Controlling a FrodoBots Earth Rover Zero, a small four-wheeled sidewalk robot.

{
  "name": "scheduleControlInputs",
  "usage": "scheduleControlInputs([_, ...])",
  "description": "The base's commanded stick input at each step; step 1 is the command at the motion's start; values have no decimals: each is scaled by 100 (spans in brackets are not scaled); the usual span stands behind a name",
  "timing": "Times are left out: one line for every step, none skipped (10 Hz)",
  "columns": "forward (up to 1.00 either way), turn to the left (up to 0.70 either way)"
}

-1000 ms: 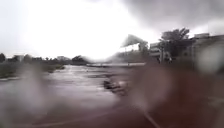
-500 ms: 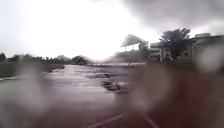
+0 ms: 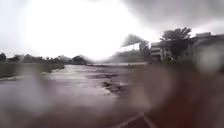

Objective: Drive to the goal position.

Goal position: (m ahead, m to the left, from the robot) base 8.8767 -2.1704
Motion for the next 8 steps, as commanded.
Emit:
scheduleControlInputs([45,0])
scheduleControlInputs([45,0])
scheduleControlInputs([45,0])
scheduleControlInputs([45,0])
scheduleControlInputs([45,0])
scheduleControlInputs([45,0])
scheduleControlInputs([45,0])
scheduleControlInputs([45,0])
